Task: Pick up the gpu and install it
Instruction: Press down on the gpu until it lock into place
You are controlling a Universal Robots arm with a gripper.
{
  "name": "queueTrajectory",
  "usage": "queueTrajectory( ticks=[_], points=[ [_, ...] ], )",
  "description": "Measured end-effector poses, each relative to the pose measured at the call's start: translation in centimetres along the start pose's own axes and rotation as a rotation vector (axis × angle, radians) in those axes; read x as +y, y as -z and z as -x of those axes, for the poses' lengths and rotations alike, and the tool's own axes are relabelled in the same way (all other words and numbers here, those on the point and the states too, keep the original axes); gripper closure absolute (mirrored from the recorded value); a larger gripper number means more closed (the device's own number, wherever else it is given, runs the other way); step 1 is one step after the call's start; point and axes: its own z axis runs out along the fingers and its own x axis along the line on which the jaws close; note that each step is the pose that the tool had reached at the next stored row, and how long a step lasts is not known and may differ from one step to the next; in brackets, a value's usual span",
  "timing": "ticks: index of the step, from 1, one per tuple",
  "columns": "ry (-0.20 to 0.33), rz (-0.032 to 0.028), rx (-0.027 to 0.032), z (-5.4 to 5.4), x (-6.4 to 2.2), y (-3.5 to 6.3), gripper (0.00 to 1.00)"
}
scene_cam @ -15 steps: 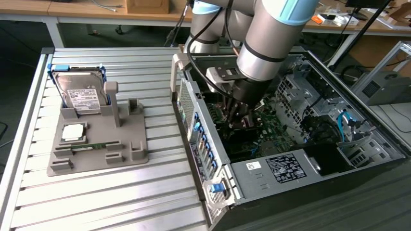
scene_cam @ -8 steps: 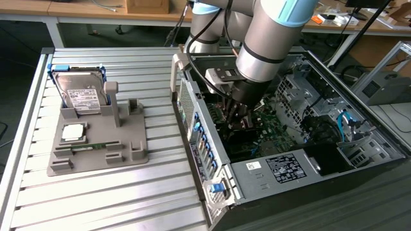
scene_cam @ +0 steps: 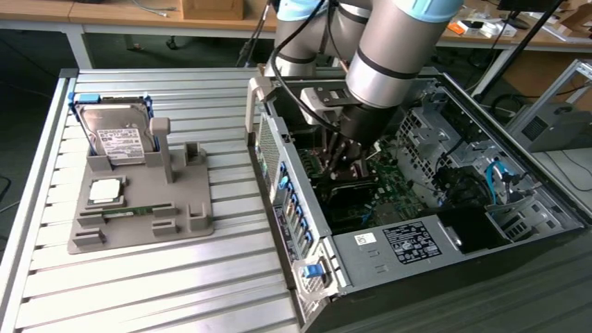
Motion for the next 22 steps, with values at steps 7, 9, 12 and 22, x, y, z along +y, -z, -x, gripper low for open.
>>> queueTrajectory(
  ticks=[7, 9, 12, 22],
  points=[
    [0.0, 0.0073, -0.0003, -0.1, -2.94, 0.16, 0.89],
    [0.0, 0.0118, -0.0003, -0.1, -3.88, 0.19, 0.89],
    [0.0, 0.0178, -0.0005, -0.1, -5.3, 0.24, 0.89],
    [0.0, 0.04, -0.0009, -0.2, -10.11, 0.39, 0.89]
  ],
)
